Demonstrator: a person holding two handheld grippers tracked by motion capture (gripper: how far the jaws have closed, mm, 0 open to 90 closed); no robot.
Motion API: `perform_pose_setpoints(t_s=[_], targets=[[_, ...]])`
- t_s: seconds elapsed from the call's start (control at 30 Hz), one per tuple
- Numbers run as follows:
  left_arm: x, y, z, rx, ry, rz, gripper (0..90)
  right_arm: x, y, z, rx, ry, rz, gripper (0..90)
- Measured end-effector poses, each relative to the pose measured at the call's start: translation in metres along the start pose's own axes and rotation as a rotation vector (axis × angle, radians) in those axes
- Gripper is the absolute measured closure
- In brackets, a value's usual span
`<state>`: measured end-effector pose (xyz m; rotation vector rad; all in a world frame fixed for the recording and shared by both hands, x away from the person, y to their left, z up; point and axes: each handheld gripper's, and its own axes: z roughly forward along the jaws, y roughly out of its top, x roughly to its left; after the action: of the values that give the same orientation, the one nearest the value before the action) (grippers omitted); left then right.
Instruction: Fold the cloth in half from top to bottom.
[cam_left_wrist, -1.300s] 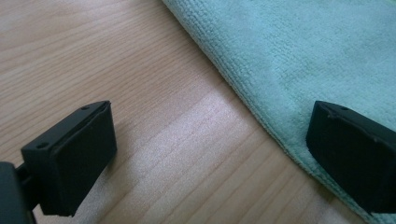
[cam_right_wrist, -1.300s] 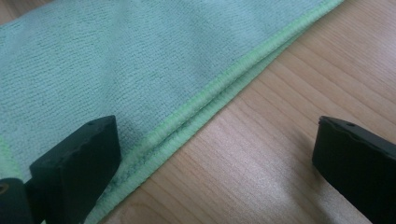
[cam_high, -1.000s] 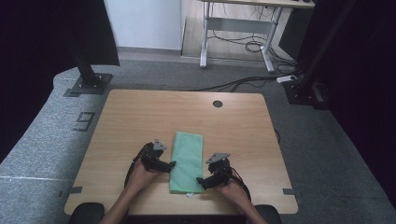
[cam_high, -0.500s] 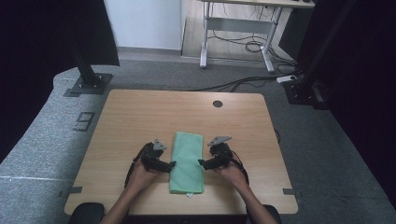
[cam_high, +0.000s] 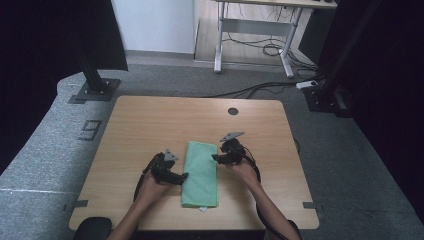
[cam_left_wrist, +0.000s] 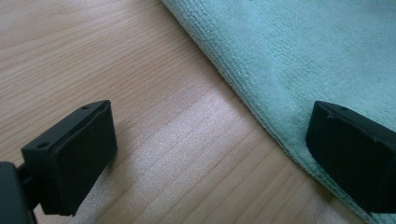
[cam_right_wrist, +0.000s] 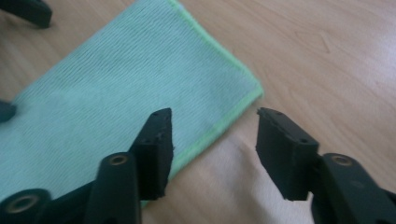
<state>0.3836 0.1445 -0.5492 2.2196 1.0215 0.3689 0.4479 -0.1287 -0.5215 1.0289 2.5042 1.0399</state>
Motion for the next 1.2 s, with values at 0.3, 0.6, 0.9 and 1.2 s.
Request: perform_pose_setpoints(t_s=[0.3,0.6,0.9,1.2], targets=[[0.000,0.000,0.000,0.000,0.000,-0.001,1.9,-0.011,0.021,0.020,0.020,-0.032,-0.019,54.7],[0.000,0.000,0.000,0.000,0.000,-0.001,1.9,-0.012,0.023,0.042,0.063,-0.008,-0.055,42.8],[0.000,0.000,0.000,0.000,0.000,-0.001,1.9,-0.015,0.024,0.043,0.059,0.097,-0.037,78.4],[0.000,0.000,0.000,-0.001,-0.001,-0.003,2.0,-0.008,0.027,0.039,0.069,0.067,-0.069,84.3]])
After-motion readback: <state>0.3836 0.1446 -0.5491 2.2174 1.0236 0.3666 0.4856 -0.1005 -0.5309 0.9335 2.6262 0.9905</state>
